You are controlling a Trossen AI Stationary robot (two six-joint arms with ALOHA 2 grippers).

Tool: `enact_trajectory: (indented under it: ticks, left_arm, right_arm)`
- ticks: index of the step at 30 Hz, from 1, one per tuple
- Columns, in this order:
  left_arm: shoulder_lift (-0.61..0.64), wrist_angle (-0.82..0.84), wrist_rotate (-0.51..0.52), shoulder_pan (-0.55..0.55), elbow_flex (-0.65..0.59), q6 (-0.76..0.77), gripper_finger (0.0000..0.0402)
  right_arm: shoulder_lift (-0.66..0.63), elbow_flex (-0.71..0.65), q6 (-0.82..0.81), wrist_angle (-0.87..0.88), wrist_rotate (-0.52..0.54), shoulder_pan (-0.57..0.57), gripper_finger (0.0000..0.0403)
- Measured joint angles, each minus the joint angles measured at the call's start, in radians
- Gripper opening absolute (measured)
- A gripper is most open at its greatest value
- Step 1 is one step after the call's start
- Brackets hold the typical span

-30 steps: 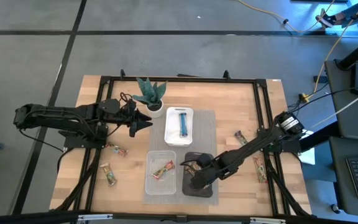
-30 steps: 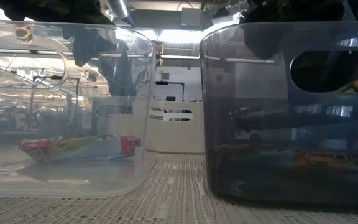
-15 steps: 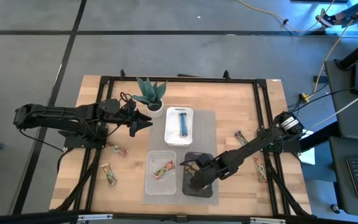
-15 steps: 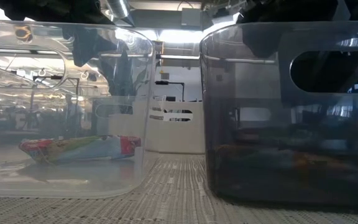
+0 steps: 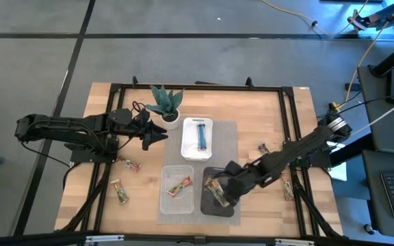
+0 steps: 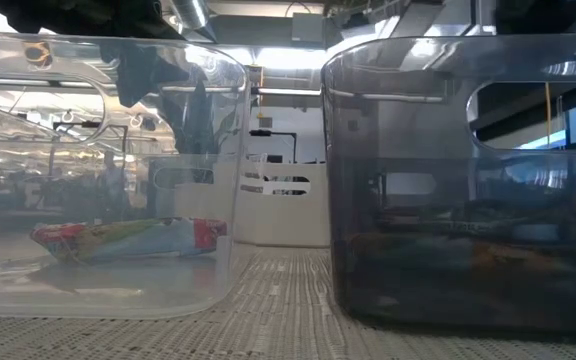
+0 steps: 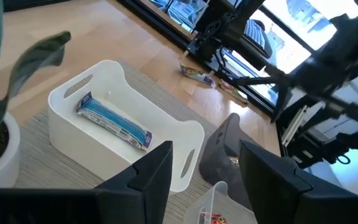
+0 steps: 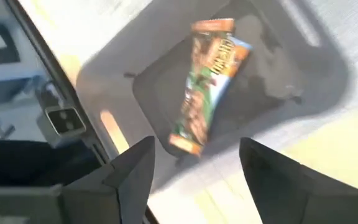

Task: Pick and place Granola Bars by type
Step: Put the blue granola bar into the white bin

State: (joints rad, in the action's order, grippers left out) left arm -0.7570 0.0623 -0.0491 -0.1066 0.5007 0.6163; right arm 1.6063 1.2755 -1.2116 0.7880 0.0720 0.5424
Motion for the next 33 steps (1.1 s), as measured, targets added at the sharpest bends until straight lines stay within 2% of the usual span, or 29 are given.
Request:
enact_trajectory:
  ticks: [6,12,18,23,33]
  left_arm:
    - [0.0,-0.005,0.005,0.0,0.0,0.001,0.0174]
    - [0.0,-0.006,0.005,0.0,0.0,0.024,0.0176]
    - [0.0,-0.006,0.004,0.0,0.0,0.029,0.0173]
    - [0.0,-0.008,0.005,0.0,0.0,0.028,0.0177]
    - [0.0,-0.014,0.014,0.0,0.0,0.025,0.0176]
  right_arm:
    - [-0.081,0.0,-0.04,0.208,0.115,0.048,0.0236]
    - [-0.122,0.0,-0.251,0.525,0.117,0.067,0.0236]
    - [-0.123,-0.009,-0.34,0.714,0.116,0.041,0.0236]
    - [-0.178,-0.054,-0.326,0.728,0.122,0.002,0.025]
    - [-0.414,-0.295,-0.305,0.654,0.119,-0.085,0.0338]
